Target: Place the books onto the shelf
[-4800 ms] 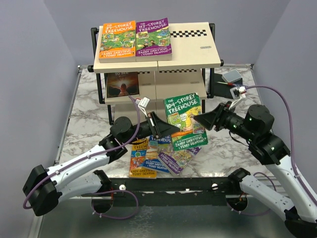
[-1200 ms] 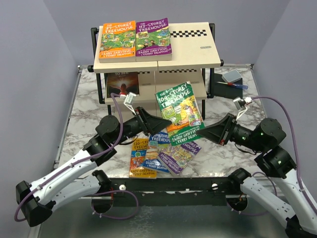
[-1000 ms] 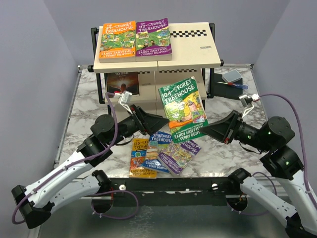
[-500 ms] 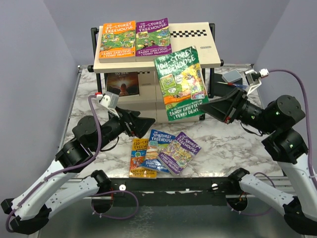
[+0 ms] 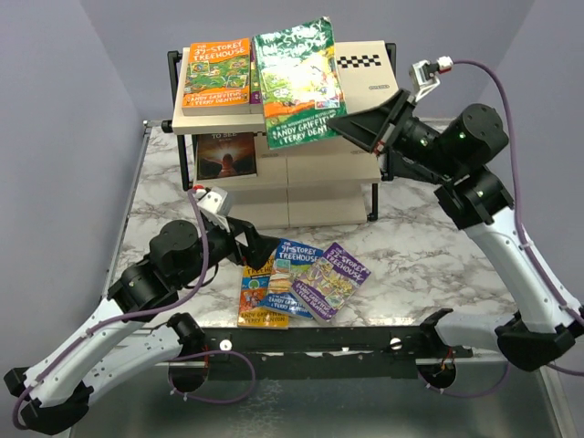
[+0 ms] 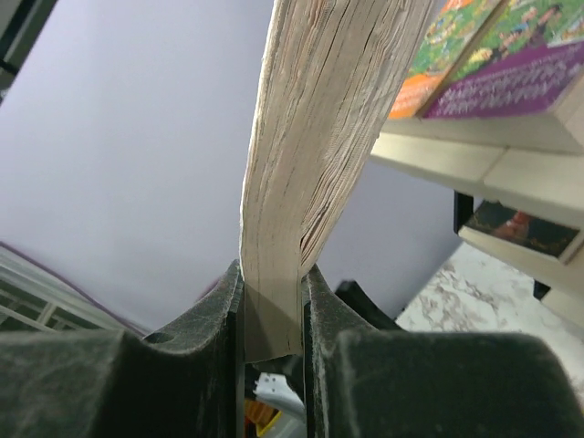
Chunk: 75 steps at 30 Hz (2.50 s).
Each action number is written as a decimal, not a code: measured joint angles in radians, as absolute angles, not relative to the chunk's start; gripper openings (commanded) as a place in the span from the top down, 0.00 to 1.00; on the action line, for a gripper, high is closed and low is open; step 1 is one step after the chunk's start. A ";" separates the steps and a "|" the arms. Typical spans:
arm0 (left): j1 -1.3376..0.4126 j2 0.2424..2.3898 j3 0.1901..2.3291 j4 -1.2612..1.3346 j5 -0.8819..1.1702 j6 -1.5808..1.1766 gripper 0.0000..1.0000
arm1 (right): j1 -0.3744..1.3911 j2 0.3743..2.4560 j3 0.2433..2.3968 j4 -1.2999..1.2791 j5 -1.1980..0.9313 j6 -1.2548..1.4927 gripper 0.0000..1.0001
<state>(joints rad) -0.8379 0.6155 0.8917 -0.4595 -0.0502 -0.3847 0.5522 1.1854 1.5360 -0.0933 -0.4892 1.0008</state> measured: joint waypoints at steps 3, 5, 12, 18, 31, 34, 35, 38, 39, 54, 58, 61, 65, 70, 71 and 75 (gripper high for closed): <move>-0.838 0.616 0.862 -0.465 -0.050 -0.380 0.01 | 0.575 1.267 1.598 -0.047 -0.470 1.043 0.99; -0.838 0.616 0.850 -0.467 -0.050 -0.379 0.01 | 0.605 1.320 1.648 -0.032 -0.440 1.059 0.99; -0.838 0.615 0.797 -0.466 -0.050 -0.379 0.01 | 0.709 1.514 1.852 -0.009 -0.335 1.103 0.99; -0.838 0.608 0.745 -0.461 -0.049 -0.379 0.01 | 0.760 1.642 1.962 0.013 -0.243 1.119 0.99; -0.838 0.580 0.738 -0.450 -0.046 -0.379 0.01 | 0.806 1.874 2.171 -0.003 -0.080 1.170 0.99; -0.838 0.566 0.738 -0.450 -0.046 -0.379 0.01 | 0.810 1.893 2.176 -0.007 -0.064 1.177 0.99; -0.838 0.561 0.738 -0.450 -0.046 -0.379 0.01 | 0.811 1.897 2.176 -0.011 -0.060 1.178 1.00; -0.838 0.548 0.738 -0.447 -0.046 -0.379 0.01 | 0.812 1.906 2.176 -0.031 -0.045 1.182 0.99; -0.838 0.548 0.738 -0.445 -0.046 -0.379 0.01 | 0.812 1.910 2.180 -0.039 -0.042 1.183 0.99; -0.838 0.538 0.736 -0.443 -0.046 -0.380 0.01 | 0.812 1.928 2.194 -0.110 -0.034 1.206 0.66; -0.838 0.538 0.736 -0.443 -0.046 -0.379 0.01 | 0.813 1.928 2.194 -0.102 -0.035 1.210 0.57; -0.838 0.538 0.736 -0.443 -0.046 -0.380 0.01 | 0.813 1.925 2.194 -0.095 -0.034 1.211 0.52; -0.838 0.538 0.736 -0.443 -0.046 -0.379 0.01 | 0.813 1.921 2.194 -0.094 -0.034 1.211 0.50; -0.838 0.536 0.736 -0.443 -0.047 -0.380 0.01 | 0.819 1.908 2.187 -0.105 -0.006 1.206 0.47; -0.838 0.535 0.736 -0.443 -0.046 -0.380 0.01 | 0.820 1.903 2.181 -0.107 0.002 1.203 0.46; -0.838 0.535 0.736 -0.443 -0.046 -0.380 0.01 | 0.825 1.885 2.172 -0.125 0.021 1.197 0.45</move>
<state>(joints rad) -0.8379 0.5346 0.7361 -0.4435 -0.0463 -0.3798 0.8249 1.8851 2.1719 -0.1253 0.0212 1.1969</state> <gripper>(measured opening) 0.990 0.542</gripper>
